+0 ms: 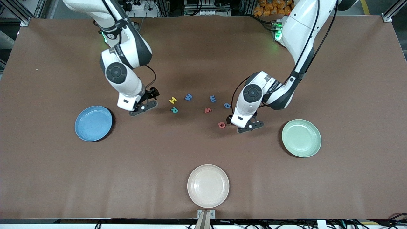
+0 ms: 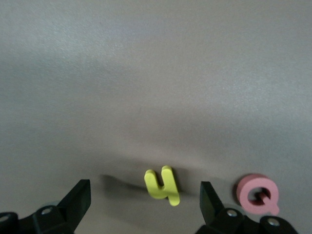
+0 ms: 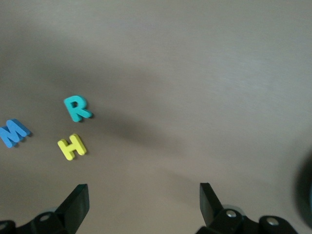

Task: Sort uppercase to blue plate, lowercase to green plate
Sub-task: 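Grasp the yellow y with the left gripper while the right gripper reaches H, then drop the yellow y onto the green plate while the right gripper grasps H, then grasp the blue e with the left gripper while the right gripper lifts H, then lower the yellow H onto the blue plate and open the right gripper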

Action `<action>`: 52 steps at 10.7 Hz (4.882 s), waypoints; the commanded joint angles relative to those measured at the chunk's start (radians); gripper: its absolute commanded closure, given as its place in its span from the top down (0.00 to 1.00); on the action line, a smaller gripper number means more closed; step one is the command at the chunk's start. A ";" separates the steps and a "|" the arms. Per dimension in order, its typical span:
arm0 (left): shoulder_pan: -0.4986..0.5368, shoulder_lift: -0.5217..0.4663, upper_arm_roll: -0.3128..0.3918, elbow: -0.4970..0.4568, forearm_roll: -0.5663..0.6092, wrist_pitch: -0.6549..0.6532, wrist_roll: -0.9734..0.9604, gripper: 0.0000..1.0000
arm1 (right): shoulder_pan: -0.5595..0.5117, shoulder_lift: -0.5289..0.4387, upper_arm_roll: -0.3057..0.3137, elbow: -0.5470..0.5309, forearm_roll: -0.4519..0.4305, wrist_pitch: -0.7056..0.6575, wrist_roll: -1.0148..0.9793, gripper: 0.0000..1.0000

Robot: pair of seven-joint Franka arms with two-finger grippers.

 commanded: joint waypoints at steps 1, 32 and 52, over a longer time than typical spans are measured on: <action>-0.003 0.040 -0.001 0.050 0.024 0.002 -0.085 0.91 | 0.035 0.050 0.024 -0.021 0.014 0.097 0.010 1.00; 0.333 -0.121 -0.158 0.099 0.004 -0.208 0.438 1.00 | 0.081 0.207 0.108 -0.094 -0.055 0.403 -0.100 0.46; -0.005 -0.067 -0.161 -0.160 0.021 0.040 -0.531 0.85 | -0.345 0.144 -0.095 0.189 -0.066 -0.148 -0.695 0.20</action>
